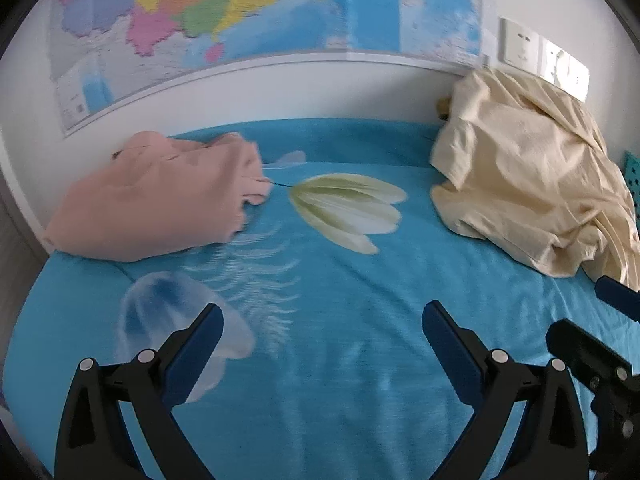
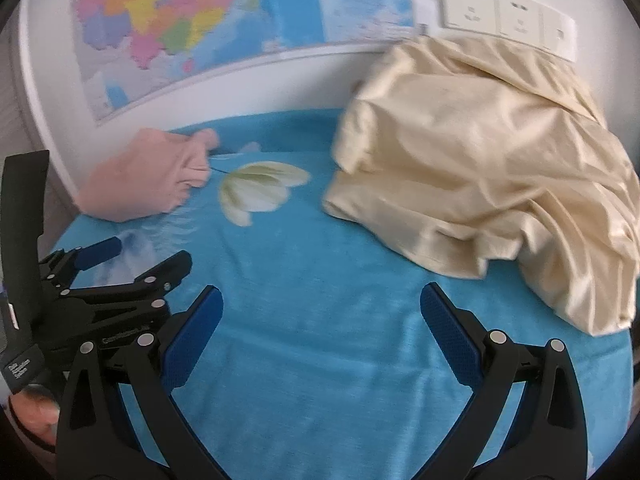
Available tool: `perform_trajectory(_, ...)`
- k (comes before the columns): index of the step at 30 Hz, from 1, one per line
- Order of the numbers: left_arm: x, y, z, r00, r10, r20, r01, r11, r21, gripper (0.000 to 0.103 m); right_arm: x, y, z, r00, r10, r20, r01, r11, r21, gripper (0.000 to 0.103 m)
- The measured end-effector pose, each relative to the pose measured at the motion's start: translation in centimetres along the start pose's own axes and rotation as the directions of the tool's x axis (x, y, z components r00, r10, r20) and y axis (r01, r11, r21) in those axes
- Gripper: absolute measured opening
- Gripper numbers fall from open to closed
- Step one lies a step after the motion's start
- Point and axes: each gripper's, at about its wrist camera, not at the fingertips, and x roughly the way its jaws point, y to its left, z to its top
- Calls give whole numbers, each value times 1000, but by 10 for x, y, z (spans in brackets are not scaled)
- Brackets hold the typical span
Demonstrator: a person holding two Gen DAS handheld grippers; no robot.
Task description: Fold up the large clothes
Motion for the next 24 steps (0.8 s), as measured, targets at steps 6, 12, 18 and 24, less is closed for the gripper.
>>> perform_trajectory(6,-7,21,-2,999,37,6,-37,998,-49,97,6,27,2,999,42,1,-42,998,-49,98)
perform_trajectory(12,-11,27,-7,999,35,13,-34,997,-63,97,9,34,-2,998,54,-12,-55,997,-52,98)
perform_trajectory(18,-10,24,-8,1000,10,11,-10,998,-61,97,7,33,-4,999,34,-5,-34,998,-43,98)
perform_trajectory(24,-7,21,-10,1000,2,-3,-3,998,-56,97,9,27,-8,1000,19,-15,-19,999,-27,98)
